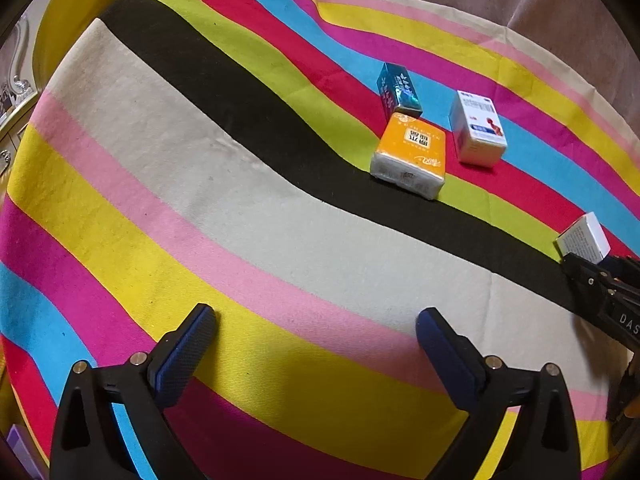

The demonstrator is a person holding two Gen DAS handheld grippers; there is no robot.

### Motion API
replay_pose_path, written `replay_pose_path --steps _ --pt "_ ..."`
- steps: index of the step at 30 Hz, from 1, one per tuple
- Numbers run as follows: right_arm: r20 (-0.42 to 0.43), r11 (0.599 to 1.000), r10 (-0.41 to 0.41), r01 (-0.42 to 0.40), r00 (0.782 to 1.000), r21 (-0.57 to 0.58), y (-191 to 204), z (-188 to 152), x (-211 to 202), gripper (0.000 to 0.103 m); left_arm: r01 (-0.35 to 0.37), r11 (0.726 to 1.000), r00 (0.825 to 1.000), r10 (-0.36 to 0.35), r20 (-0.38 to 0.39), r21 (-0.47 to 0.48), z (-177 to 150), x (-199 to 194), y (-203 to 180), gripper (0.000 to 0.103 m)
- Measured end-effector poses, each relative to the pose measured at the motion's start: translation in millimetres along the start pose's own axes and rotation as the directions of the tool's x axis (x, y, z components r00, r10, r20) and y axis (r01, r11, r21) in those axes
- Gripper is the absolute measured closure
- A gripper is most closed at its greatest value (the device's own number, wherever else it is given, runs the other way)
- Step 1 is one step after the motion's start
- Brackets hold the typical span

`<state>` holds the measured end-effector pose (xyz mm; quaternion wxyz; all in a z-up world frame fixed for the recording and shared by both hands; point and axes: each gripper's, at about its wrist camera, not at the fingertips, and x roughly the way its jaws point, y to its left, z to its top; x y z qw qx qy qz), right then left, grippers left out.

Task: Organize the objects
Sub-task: 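Grasp the small white box with the right tool while the left grasps the orange tissue pack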

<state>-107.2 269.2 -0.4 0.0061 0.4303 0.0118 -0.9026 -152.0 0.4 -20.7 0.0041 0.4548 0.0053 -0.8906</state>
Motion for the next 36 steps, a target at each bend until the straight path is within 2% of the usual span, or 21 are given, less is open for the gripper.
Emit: replay_pose_path --steps 6,10,13,18,26,27,28,29,30,33,36 --pt "-0.003 1.0 -0.006 0.006 1.0 0.025 -2 7 9 0.059 -0.001 1.0 1.0 0.001 -0.017 0.009 3 2 -3 0.0" --pt "-0.005 1.0 -0.021 0.021 1.0 0.018 5 8 10 0.059 0.035 0.996 0.997 -0.029 -0.072 0.082 31 20 -24 0.0" --pt "-0.005 1.0 -0.024 0.024 1.0 0.017 4 6 8 0.058 0.029 0.99 0.998 -0.021 -0.057 0.136 56 38 -47 0.0" --pt "-0.005 1.0 -0.025 0.025 1.0 0.017 3 4 7 0.058 0.072 0.988 0.996 -0.065 -0.055 0.136 87 64 -73 0.0" --pt "-0.005 1.0 -0.025 0.025 1.0 0.015 3 5 8 0.058 0.091 0.984 0.995 -0.086 -0.042 0.15 100 74 -83 0.0" --pt "-0.005 1.0 -0.025 0.025 1.0 0.015 3 6 8 0.058 0.096 0.983 0.995 -0.091 -0.039 0.154 100 73 -83 0.002" --pt "-0.005 1.0 -0.025 0.025 1.0 0.015 3 6 8 0.058 0.103 0.981 0.995 -0.101 -0.024 0.164 99 70 -84 0.013" --pt "-0.006 1.0 -0.024 0.025 1.0 0.015 3 6 9 0.058 0.11 0.979 0.994 -0.11 -0.008 0.173 98 67 -85 0.039" --pt "-0.005 1.0 -0.025 0.025 1.0 0.015 3 6 9 0.058 0.119 0.975 0.992 -0.124 0.013 0.187 96 63 -87 0.052" --pt "-0.005 1.0 -0.022 0.023 1.0 0.016 3 5 9 0.058 0.122 0.97 0.991 -0.131 0.03 0.212 86 51 -90 0.052" --pt "-0.005 1.0 -0.021 0.021 1.0 0.018 2 6 9 0.058 0.128 0.973 0.99 -0.136 0.03 0.194 69 33 -90 0.052"
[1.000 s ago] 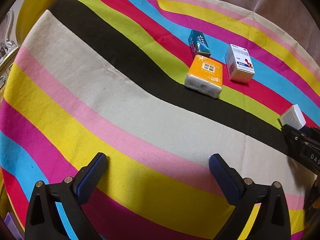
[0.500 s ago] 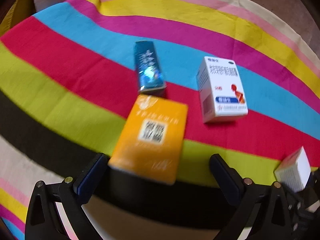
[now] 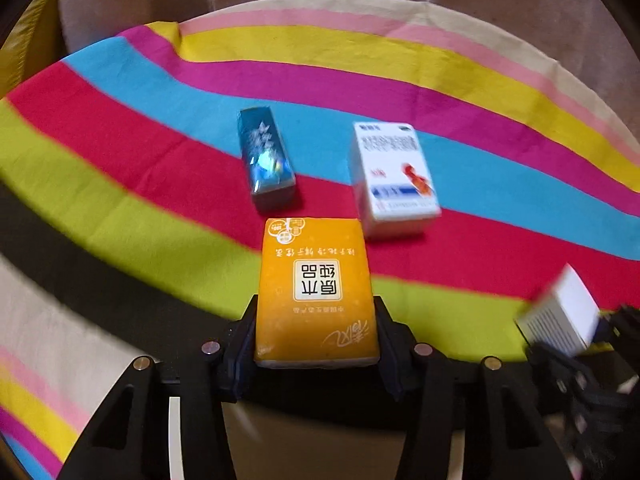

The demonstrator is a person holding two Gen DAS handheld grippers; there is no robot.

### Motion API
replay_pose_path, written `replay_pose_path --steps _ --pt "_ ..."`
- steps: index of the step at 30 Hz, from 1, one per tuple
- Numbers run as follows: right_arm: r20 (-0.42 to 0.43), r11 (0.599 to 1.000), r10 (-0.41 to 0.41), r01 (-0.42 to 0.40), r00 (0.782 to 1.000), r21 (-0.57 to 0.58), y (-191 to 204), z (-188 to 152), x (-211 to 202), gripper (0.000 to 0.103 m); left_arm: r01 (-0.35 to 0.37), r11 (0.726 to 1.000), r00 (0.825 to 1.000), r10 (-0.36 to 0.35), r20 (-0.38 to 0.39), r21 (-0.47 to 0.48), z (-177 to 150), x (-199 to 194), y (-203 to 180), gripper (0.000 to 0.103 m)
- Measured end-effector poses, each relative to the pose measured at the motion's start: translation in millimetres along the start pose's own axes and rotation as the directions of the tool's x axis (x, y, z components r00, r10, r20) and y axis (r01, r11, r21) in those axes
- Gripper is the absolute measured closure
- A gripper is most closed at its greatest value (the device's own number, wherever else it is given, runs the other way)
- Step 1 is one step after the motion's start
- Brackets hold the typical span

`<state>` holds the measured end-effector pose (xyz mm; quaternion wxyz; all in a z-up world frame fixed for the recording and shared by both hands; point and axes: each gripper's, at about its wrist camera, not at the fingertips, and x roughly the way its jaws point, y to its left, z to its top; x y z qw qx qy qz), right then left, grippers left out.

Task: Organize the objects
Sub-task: 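Grasp the small white box with the right tool while the left grasps the orange tissue pack, then carry the orange tissue pack and small white box over the storage box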

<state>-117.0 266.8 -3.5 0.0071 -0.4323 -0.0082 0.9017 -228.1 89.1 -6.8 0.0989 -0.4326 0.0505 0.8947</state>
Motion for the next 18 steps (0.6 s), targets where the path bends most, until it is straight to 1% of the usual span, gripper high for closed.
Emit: replay_pose_path --steps 2,5,7,9,11,13,15,18 --pt "0.0 1.0 0.0 0.0 1.0 0.0 0 0 1 0.058 -0.003 1.0 1.0 0.003 0.005 -0.005 -18 -22 -7 0.052" --pt "0.0 1.0 -0.001 0.001 1.0 -0.001 0 0 2 0.058 -0.05 0.999 0.998 0.05 0.024 -0.017 -54 -57 -12 0.052" --pt "0.0 1.0 0.0 0.0 1.0 0.0 0 0 2 0.058 -0.065 0.996 0.997 0.067 0.025 -0.065 -78 -75 -8 0.052" --pt "0.0 1.0 -0.002 0.002 1.0 -0.002 1 0 1 0.058 -0.079 0.993 0.996 0.082 0.024 -0.092 -99 -88 -1 0.052" --pt "0.0 1.0 0.0 0.0 1.0 -0.001 0 0 1 0.058 -0.085 0.988 0.995 0.091 0.045 -0.128 -118 -96 11 0.051" --pt "0.0 1.0 0.0 0.0 1.0 0.0 0 0 1 0.058 -0.107 0.986 0.992 0.114 0.052 -0.127 -114 -90 11 0.051" --pt "0.0 1.0 0.001 -0.001 1.0 0.001 0 1 1 0.058 -0.089 0.986 0.996 0.091 0.007 -0.138 -116 -87 16 0.051" --pt "0.001 1.0 -0.001 0.001 1.0 0.0 1 2 1 0.058 -0.105 0.986 0.994 0.107 0.01 -0.131 -116 -87 13 0.051"
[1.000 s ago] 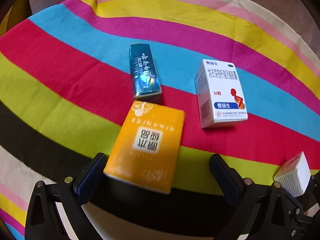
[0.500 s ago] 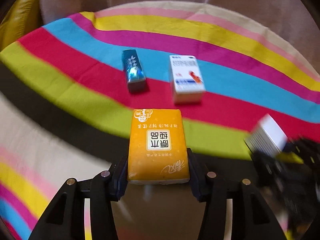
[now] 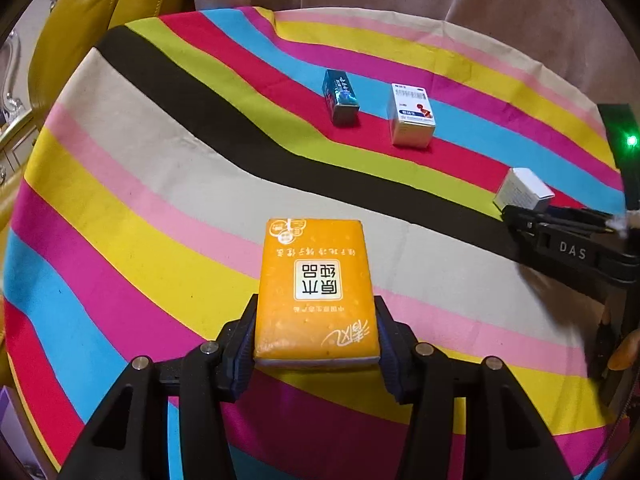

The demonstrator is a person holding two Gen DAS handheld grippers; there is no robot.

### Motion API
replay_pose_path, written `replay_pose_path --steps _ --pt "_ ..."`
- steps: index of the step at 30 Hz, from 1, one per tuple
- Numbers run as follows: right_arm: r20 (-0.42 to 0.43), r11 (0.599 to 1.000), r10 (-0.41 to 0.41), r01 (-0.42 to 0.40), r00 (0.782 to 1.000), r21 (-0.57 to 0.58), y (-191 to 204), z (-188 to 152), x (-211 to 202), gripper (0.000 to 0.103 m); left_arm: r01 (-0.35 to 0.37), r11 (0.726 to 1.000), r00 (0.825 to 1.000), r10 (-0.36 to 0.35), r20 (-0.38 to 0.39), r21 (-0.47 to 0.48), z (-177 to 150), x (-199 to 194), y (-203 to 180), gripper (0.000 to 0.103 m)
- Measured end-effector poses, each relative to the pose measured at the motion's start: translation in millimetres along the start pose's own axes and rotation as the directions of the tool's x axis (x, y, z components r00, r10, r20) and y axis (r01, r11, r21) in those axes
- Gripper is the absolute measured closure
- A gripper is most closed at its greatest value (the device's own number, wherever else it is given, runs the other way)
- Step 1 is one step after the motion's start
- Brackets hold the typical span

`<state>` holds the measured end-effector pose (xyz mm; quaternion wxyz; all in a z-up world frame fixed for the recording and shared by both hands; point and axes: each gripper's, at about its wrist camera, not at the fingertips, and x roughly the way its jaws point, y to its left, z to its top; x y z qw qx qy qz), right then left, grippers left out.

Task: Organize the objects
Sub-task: 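Carry the orange tissue pack and small white box over the storage box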

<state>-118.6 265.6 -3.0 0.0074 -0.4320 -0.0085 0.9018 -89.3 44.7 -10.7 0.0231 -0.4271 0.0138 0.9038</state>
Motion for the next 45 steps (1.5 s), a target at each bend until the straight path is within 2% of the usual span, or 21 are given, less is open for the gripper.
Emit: replay_pose_path --steps 22,29,38,43,45 --pt "0.002 1.0 0.003 -0.003 1.0 -0.006 0 -3 -2 0.059 0.002 1.0 1.0 -0.002 -0.003 0.0 9 6 -4 0.05" --pt "-0.022 0.998 0.033 -0.032 0.999 0.048 5 -38 -35 0.058 0.009 1.0 1.0 -0.009 -0.004 -0.005 9 6 -2 0.05" --pt "-0.031 0.996 0.002 0.001 1.0 0.09 21 -89 -78 0.058 -0.002 1.0 1.0 0.002 -0.004 0.004 8 5 -2 0.05" --pt "-0.037 0.999 0.02 -0.018 0.999 0.048 38 -108 -95 0.058 -0.008 1.0 1.0 0.008 -0.018 -0.003 -3 -6 2 0.05" --pt "-0.038 0.999 0.024 -0.023 0.999 0.033 41 -115 -100 0.058 0.015 1.0 1.0 -0.016 -0.021 -0.012 -14 -17 5 0.05"
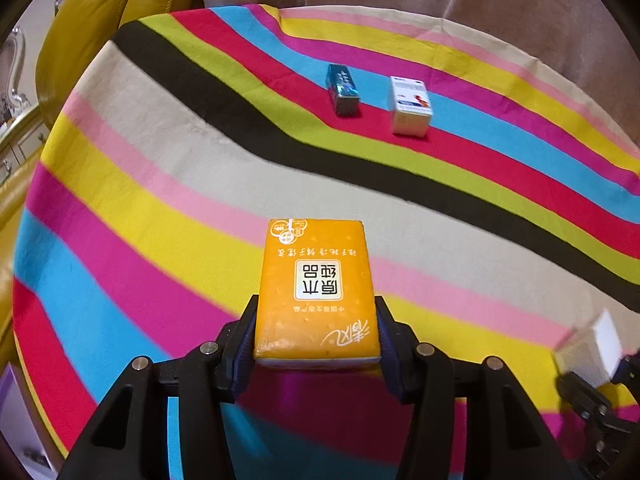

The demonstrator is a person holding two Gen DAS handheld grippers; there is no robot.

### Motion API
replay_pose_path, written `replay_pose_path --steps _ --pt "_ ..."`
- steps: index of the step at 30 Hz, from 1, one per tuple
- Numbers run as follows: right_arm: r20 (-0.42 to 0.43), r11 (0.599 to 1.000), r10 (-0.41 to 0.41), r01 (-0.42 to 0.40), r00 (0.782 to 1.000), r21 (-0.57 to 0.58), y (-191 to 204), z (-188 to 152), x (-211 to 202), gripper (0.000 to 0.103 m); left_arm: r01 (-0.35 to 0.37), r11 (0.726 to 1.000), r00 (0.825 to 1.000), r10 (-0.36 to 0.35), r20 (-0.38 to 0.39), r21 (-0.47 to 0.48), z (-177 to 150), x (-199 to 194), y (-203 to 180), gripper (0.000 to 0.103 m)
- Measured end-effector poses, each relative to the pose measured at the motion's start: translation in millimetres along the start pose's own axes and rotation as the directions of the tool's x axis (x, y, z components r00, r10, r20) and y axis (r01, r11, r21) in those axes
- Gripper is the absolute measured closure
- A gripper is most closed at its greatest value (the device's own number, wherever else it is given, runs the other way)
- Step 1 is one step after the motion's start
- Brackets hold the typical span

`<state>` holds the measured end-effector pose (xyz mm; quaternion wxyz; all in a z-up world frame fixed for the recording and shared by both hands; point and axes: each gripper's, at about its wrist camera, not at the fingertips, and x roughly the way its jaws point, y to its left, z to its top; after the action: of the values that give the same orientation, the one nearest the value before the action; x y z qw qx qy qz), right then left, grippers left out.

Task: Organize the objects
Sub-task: 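Carry the orange tissue pack and small white box over the storage box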

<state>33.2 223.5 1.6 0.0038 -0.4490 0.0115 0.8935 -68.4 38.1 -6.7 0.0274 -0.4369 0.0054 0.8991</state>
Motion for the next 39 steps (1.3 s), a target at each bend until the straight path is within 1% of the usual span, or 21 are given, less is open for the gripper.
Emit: replay_pose_path --steps 4,9,13,18,22,30,35,39 --pt "-0.005 1.0 0.018 -0.019 1.0 -0.008 4 -9 -7 0.058 0.035 0.999 0.999 -0.035 0.008 -0.008 -30 -24 1 0.05" --pt "-0.008 0.998 0.026 -0.027 1.0 -0.048 20 -18 -14 0.059 0.033 0.998 0.999 -0.034 0.012 0.046 -63 -50 -8 0.05" --pt "-0.011 0.995 0.033 -0.034 0.999 -0.091 36 -27 -20 0.059 0.04 0.997 0.999 -0.042 0.018 0.07 -81 -66 -11 0.05" --pt "-0.018 0.991 0.038 -0.04 0.999 -0.13 49 -38 -28 0.059 0.05 0.995 0.998 -0.053 0.029 0.092 -96 -85 -8 0.05" --pt "-0.018 0.988 0.053 -0.055 0.998 -0.144 56 -45 -37 0.059 0.036 0.995 0.999 -0.039 0.035 0.089 -103 -97 1 0.05" --pt "0.006 0.978 0.091 -0.089 0.996 -0.187 81 -46 -58 0.059 0.014 0.999 0.998 -0.016 0.059 0.032 -112 -124 27 0.05" --pt "0.011 0.966 0.121 -0.116 0.993 -0.231 105 -44 -68 0.059 0.016 1.0 0.997 -0.015 0.07 -0.005 -119 -137 45 0.05" --pt "0.017 0.95 0.144 -0.134 0.989 -0.282 128 -46 -78 0.059 0.004 1.0 0.995 -0.001 0.102 -0.026 -123 -152 60 0.05"
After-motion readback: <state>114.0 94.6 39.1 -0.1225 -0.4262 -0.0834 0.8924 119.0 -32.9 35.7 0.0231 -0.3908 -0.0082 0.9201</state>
